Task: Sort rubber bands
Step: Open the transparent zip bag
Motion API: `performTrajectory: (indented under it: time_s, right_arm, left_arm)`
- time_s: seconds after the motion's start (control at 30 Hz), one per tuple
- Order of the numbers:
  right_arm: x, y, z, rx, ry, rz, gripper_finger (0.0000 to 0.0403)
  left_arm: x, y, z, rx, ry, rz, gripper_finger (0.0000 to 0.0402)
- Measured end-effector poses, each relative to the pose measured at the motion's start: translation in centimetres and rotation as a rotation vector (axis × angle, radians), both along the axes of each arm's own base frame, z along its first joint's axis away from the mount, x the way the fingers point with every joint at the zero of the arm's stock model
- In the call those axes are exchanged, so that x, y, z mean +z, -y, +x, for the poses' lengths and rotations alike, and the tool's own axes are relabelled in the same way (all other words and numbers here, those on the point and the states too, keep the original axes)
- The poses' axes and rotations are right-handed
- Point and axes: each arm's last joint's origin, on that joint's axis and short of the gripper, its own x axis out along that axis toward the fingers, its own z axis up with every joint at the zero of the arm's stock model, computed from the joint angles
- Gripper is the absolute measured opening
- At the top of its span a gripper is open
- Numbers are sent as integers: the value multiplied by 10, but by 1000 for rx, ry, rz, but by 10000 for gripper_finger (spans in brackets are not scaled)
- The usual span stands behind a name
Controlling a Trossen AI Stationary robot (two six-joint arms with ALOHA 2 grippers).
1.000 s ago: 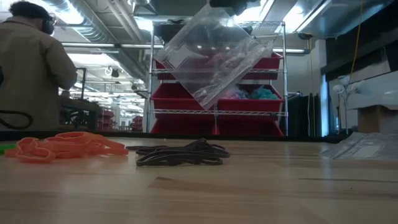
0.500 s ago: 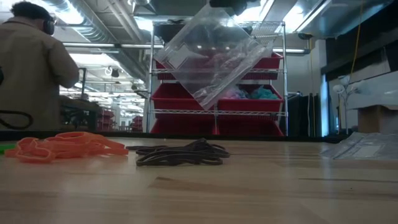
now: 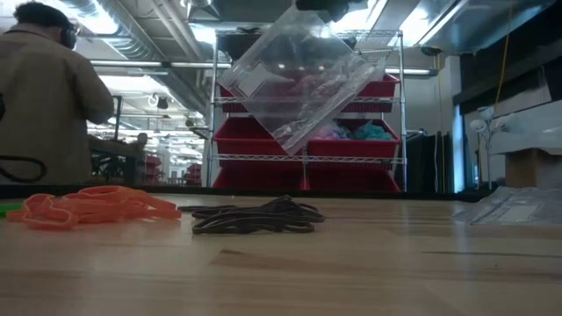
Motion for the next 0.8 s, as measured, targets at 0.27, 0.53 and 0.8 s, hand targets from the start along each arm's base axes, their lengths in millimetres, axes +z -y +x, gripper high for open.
performTrajectory:
  time_s: [0.27, 0.53, 0.8]
  right_arm:
    - [1, 0, 0, -3, 9, 4, 0]
    - [1, 0, 1, -5, 11, 7, 0]
    - [1, 0, 1, -4, 9, 6, 0]
  left_arm:
    - [-46, 10, 9, -29, -157, -91, 146]
    - [-111, 23, 39, -51, -297, -101, 128]
    - [-81, 18, 57, -78, -183, -10, 123]
